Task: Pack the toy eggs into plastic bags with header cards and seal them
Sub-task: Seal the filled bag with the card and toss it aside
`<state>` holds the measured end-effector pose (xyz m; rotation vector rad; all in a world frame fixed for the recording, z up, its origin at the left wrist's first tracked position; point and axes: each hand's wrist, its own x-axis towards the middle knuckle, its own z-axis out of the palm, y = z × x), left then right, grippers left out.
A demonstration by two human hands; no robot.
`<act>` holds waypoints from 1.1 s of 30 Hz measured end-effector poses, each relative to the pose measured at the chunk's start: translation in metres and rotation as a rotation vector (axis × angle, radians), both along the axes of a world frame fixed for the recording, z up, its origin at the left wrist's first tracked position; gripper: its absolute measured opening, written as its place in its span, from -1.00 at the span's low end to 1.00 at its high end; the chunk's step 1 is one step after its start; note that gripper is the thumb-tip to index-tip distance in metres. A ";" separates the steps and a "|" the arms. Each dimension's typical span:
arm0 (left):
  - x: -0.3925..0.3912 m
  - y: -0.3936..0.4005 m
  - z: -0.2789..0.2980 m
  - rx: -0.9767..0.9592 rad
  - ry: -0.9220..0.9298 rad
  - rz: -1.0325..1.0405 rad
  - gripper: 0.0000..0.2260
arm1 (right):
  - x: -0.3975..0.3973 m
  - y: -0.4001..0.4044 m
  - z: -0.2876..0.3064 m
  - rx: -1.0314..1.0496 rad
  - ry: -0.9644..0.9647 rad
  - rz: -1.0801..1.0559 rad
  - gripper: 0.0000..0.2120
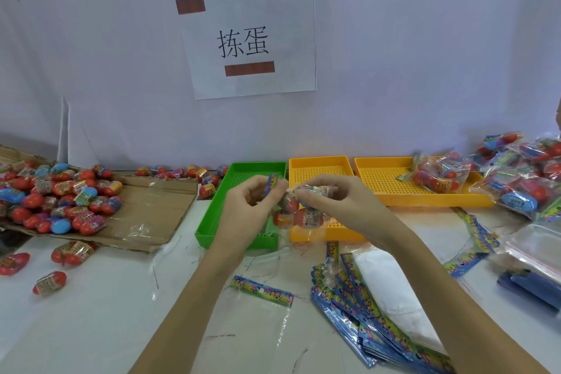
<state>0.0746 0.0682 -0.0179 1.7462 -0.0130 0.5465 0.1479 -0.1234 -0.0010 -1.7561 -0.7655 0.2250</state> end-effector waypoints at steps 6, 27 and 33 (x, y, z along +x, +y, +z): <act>0.003 0.002 -0.001 -0.037 -0.114 0.177 -0.79 | 0.002 0.003 -0.003 0.059 0.078 -0.069 -0.68; 0.002 0.006 -0.007 0.319 -0.312 0.510 -0.71 | 0.006 0.000 -0.005 0.360 0.383 -0.123 -0.77; 0.002 0.006 -0.008 0.335 -0.304 0.485 -0.68 | -0.002 0.012 -0.006 0.264 0.461 -0.001 -0.59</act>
